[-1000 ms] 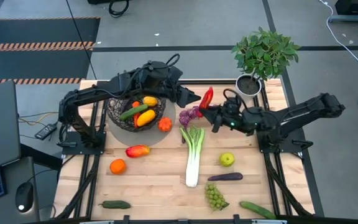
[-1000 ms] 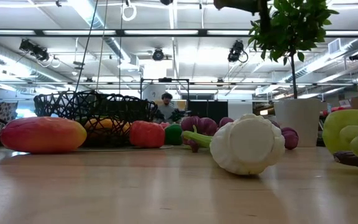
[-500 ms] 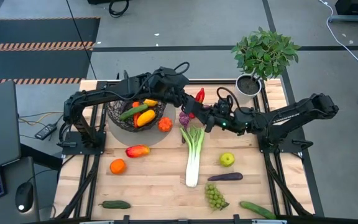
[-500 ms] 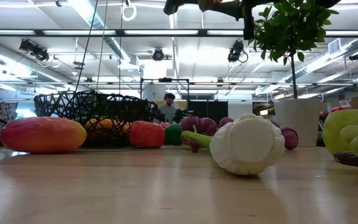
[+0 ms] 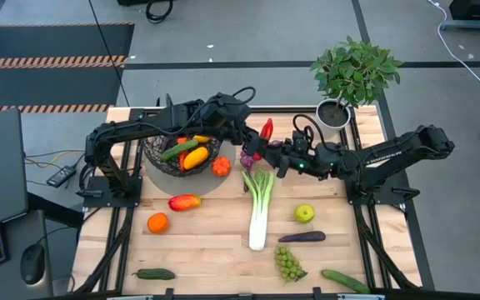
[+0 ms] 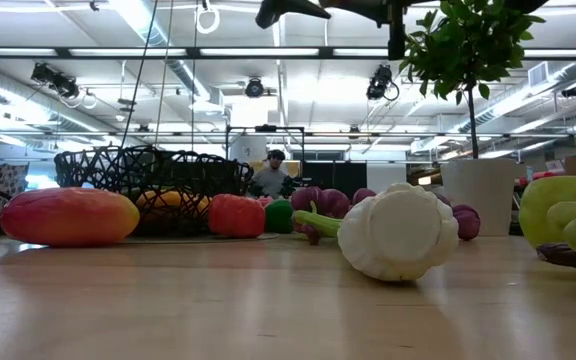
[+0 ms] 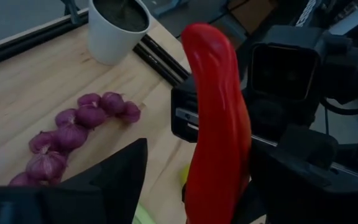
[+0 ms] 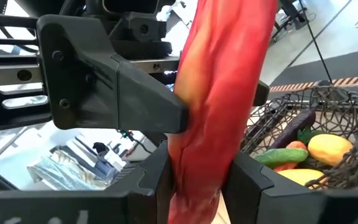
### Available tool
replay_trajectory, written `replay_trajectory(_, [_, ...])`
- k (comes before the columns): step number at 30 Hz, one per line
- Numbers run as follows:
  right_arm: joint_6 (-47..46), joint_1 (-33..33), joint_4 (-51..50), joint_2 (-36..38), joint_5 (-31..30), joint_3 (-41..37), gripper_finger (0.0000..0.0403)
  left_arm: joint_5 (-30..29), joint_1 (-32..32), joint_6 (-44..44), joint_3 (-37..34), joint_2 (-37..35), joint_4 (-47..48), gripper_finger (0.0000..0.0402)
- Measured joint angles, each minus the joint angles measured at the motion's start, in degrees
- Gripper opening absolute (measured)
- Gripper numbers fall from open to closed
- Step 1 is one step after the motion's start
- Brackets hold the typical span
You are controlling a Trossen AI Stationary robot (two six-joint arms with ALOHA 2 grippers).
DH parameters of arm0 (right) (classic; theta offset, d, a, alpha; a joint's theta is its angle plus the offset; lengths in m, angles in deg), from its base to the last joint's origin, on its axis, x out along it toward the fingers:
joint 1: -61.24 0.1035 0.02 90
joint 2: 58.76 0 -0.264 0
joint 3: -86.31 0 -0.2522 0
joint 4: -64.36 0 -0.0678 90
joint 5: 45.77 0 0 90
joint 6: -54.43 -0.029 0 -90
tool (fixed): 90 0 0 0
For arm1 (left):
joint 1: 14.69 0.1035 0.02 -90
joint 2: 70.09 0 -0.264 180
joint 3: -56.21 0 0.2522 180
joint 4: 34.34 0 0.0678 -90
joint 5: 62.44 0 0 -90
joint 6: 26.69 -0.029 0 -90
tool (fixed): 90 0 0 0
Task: Build produce basket
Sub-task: Put the red chili pepper into the wire basket
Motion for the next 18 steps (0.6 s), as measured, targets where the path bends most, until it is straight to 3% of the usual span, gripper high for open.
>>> replay_trajectory(18, [-1.3, 0.1, 1.9, 0.0, 3.3, 0.0, 0.0119, -0.3, 0.0, 0.8, 0.0, -0.1, -3.2, 0.0268])
